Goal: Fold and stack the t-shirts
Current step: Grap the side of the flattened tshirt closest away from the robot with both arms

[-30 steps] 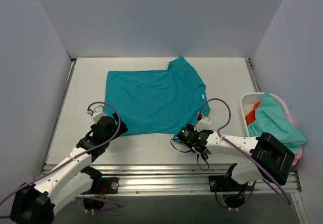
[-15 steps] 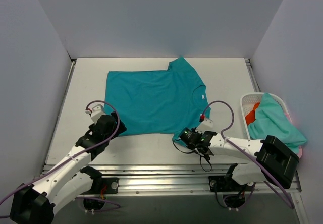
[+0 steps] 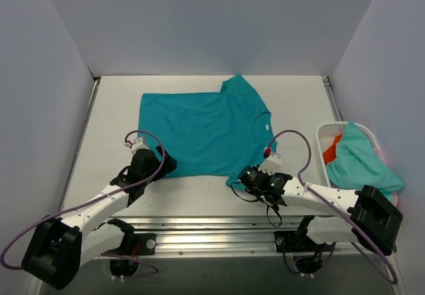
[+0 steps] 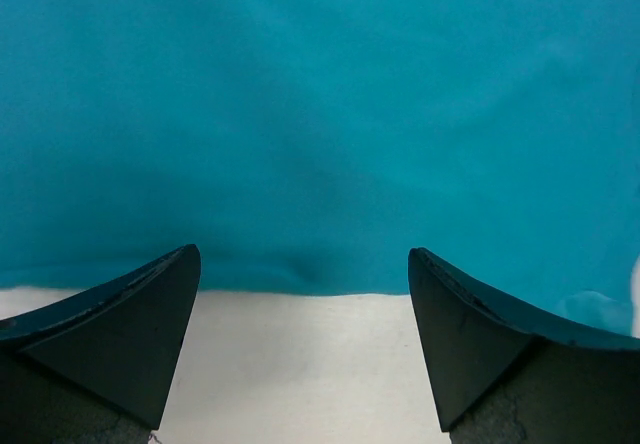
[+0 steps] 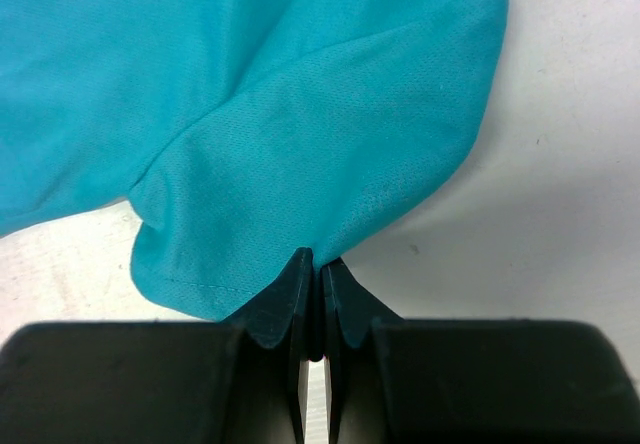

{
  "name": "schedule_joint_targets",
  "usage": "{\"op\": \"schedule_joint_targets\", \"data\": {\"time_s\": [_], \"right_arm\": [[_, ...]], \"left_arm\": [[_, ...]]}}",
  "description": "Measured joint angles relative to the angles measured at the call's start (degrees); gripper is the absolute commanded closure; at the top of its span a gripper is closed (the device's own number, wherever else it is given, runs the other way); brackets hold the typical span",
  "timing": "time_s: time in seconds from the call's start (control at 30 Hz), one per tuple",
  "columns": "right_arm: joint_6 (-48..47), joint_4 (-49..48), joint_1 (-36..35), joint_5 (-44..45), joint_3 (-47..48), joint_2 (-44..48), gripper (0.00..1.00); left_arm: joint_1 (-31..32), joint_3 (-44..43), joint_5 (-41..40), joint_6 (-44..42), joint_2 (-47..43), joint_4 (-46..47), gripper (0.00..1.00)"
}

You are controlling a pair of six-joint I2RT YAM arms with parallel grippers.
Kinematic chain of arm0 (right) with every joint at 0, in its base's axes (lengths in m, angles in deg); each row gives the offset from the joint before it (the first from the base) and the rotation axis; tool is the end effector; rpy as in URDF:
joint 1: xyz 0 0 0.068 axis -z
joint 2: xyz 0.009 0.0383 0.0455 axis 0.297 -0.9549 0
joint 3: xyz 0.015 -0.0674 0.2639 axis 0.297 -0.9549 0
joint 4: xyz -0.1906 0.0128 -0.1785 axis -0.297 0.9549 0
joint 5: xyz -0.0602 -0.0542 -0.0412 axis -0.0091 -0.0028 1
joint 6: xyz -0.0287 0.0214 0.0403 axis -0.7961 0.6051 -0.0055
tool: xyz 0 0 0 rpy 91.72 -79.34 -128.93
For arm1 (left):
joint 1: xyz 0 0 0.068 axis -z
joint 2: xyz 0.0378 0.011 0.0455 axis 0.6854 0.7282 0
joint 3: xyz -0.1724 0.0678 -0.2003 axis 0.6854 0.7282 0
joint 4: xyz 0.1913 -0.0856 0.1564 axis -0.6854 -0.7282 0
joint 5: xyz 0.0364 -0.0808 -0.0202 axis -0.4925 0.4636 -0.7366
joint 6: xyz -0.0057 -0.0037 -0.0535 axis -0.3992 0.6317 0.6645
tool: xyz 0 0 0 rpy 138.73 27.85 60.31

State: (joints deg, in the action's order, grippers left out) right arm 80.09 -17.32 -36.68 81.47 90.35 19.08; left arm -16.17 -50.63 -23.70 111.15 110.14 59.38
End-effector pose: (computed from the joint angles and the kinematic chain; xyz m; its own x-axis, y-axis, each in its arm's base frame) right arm 0.1424 0.1684 0.1683 -0.6860 0.4797 -0.5471 0.2472 0.8608 0.4449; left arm 0.1873 -0.0868 0.1790 -0.6150 -0.5255 -0.5879 -0.2727 0.8413 -0.4667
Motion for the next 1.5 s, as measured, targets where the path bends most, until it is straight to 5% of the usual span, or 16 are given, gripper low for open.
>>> {"op": "schedule_joint_targets", "data": {"time_s": [0.03, 0.1, 0.17, 0.33, 0.43, 0.63, 0.8, 1.03, 1.33, 1.5], "right_arm": [[-0.4, 0.0, 0.0, 0.1, 0.0, 0.6, 1.0], [-0.9, -0.1, 0.0, 0.2, 0.0, 1.7, 1.0], [-1.3, -0.3, 0.2, 0.3, 0.0, 2.7, 1.0], [-2.6, -0.9, 0.7, 0.7, 0.0, 3.1, 1.0], [-3.1, -1.3, 0.8, 0.7, 0.0, 3.1, 1.0], [-3.9, -2.0, 1.3, 0.8, -0.6, 3.1, 1.0], [-4.7, -2.1, 2.4, 1.0, -0.7, 3.1, 1.0], [-6.6, -2.5, 5.0, 1.0, -0.7, 3.5, 0.99], [-9.3, -2.5, 9.3, 0.4, -0.8, 5.6, 0.99], [-10.6, -3.0, 11.1, -0.4, -1.0, 5.7, 0.99]], "left_arm": [[-0.5, 2.6, 2.1, -0.3, -0.5, 6.1, 0.01], [-1.4, 7.6, 4.5, 0.0, -2.2, 14.6, 0.22], [-2.9, 11.6, 7.6, 0.1, -4.6, 21.1, 0.04], [-7.4, 14.1, 15.6, 1.2, -8.3, 33.9, 0.06], [-5.3, 7.8, 12.5, 0.7, -9.7, 25.8, 0.06], [1.5, -7.8, -7.1, 9.6, -14.2, -5.1, 0.04], [1.6, -9.0, -13.6, 17.0, -9.9, -20.5, 0.03], [1.6, -5.0, -10.9, 21.2, 6.7, -20.7, 0.01], [1.7, -6.4, -12.2, 24.3, 10.2, -15.1, 0.0], [1.7, -6.4, -13.3, 25.9, 10.5, -15.1, 0.18]]}}
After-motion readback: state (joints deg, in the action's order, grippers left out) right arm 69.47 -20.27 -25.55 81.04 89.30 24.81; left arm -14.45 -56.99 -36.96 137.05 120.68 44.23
